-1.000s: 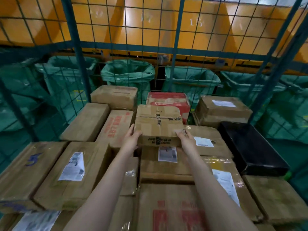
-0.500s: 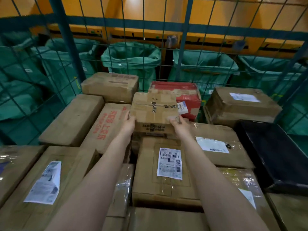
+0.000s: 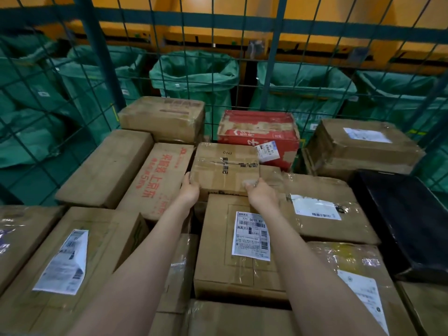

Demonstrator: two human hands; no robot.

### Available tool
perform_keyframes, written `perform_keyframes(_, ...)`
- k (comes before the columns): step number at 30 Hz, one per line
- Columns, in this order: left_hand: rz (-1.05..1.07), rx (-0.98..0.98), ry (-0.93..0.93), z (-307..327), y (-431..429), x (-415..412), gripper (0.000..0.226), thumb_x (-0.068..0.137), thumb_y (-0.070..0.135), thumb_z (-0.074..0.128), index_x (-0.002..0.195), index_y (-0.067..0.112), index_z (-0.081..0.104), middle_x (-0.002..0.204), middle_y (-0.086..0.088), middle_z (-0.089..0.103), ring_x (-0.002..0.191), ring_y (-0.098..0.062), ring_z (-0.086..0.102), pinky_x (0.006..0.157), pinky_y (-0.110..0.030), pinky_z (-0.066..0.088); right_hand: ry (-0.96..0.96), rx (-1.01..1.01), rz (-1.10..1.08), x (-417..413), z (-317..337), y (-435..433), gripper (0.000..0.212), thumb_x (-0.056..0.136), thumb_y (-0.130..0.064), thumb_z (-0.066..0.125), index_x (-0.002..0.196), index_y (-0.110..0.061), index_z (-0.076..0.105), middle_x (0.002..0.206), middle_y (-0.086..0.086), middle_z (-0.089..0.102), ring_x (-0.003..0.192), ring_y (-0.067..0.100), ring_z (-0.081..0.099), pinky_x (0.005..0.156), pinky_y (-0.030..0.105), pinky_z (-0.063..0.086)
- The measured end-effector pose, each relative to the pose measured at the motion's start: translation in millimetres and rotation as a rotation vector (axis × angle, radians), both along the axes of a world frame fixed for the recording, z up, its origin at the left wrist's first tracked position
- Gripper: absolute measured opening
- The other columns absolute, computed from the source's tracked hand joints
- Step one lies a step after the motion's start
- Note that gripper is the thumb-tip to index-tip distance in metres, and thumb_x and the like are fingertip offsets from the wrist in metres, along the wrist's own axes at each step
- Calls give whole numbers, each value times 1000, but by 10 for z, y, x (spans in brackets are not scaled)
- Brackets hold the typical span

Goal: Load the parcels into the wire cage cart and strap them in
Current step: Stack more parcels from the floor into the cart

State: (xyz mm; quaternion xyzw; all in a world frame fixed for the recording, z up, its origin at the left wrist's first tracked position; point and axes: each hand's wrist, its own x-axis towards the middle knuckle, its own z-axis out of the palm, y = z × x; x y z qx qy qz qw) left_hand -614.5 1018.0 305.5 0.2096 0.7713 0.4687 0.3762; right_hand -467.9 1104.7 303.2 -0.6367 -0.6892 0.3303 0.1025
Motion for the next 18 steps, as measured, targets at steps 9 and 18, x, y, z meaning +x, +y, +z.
perform_keyframes(9, 43, -35, 9, 223, -239, 86, 60, 99, 34, 40, 152, 25, 13, 155, -8, 23, 141, -31, 23, 114, -45, 20, -83, 123, 108, -99, 150, -294, 41, 95, -21, 41, 133, -7, 50, 146, 13, 37, 135, 33, 32, 110, 42, 29)
perform_keyframes(18, 254, 188, -130, 619, -1006, 130, 30, 96, 12, 45, 123, 22, 51, 123, -6, 55, 109, -22, 53, 93, -33, 47, 312, 9, 229, -71, 483, -1034, 40, 95, -10, 44, 134, -7, 50, 128, 15, 57, 109, 29, 56, 78, 26, 40)
